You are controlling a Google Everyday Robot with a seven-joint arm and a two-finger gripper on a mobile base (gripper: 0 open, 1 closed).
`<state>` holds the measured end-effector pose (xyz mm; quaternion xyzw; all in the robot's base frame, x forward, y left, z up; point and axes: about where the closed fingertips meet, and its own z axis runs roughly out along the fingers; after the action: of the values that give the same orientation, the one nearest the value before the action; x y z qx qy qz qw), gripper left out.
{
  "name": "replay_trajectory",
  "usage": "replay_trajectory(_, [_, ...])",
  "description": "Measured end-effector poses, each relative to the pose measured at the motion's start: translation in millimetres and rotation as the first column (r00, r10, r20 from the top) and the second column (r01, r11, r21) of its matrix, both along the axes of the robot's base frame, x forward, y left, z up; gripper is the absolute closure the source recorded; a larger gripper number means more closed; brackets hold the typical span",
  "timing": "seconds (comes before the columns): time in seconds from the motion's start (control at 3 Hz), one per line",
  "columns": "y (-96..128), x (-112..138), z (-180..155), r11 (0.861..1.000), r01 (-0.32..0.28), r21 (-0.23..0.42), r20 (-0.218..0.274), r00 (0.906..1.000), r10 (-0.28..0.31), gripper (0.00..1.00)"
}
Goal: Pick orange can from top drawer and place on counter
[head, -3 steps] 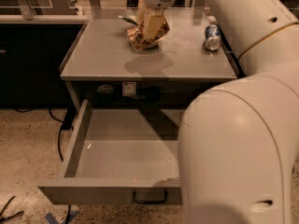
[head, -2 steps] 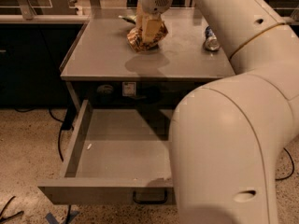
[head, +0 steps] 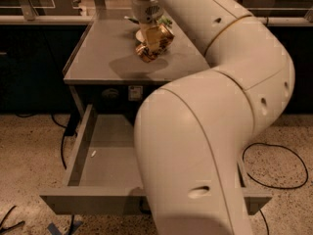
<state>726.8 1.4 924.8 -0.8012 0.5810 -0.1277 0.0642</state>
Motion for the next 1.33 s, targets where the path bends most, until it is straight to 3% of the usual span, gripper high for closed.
replay_trajectory(0.33, [3.2, 23.2, -9.6, 0.992, 0.035, -0.12, 0.057, 0.998, -0.028, 1.0])
replay_trajectory(0.67, [3.2, 23.2, -9.6, 0.992, 0.035, -0.12, 0.057, 0.998, -0.028, 1.0])
replay_trajectory(1.0, [3.2, 23.2, -9.6, 0.992, 0.034, -0.12, 0.057, 0.998, -0.028, 0.86])
replay_trajectory(1.33, [3.2, 23.2, -9.6, 0.992, 0.034, -0.12, 0.057, 0.998, -0.028, 0.56])
